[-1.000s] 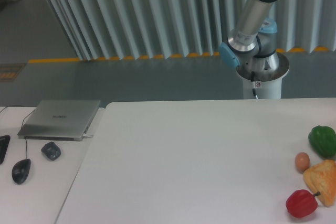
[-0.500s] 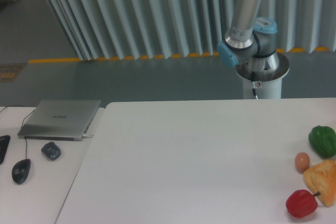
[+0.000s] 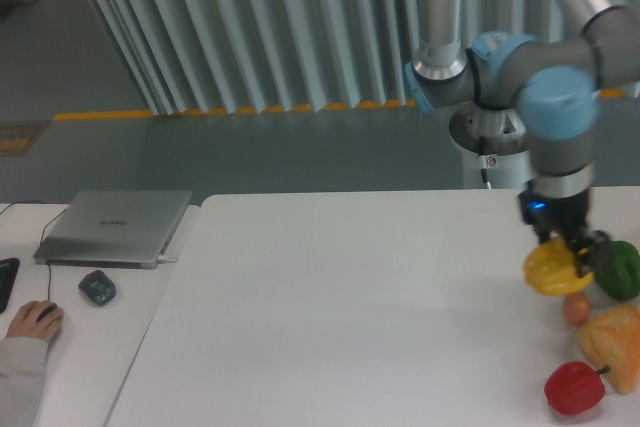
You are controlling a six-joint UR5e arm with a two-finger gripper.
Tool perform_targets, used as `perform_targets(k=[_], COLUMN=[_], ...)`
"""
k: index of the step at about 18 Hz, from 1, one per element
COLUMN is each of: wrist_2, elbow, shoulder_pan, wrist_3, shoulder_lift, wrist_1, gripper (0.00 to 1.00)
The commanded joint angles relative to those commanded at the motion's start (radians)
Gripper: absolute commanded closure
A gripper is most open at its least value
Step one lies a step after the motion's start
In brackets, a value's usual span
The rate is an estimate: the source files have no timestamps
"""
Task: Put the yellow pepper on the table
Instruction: 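Lower the gripper holding the yellow pepper onto the table beside the green pepper, then open the gripper, release the yellow pepper and raise the arm away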
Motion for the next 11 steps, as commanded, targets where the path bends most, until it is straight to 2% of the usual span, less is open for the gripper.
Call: perform_targets(k=[1, 3, 4, 6, 7, 11], wrist_2=[0.023, 0.040, 0.042, 0.042, 0.040, 0.036], elbow=[0.000, 0.000, -0.003, -0.008, -0.003, 0.006], shoulder_pan=[-0.019, -0.026, -0.028, -0.028, -0.028, -0.017], wrist_3=[-0.020, -0.043, -0.043, -0.043, -0.036, -0.014], shoulder_lift=[-0.020, -0.060, -0.066, -0.062, -0.056, -0.033], wrist_1=[0.002, 0.056, 0.073, 0.075, 0.074, 0.069], gripper=[0.73, 0.73, 0.66, 0.29, 0.02, 0.00])
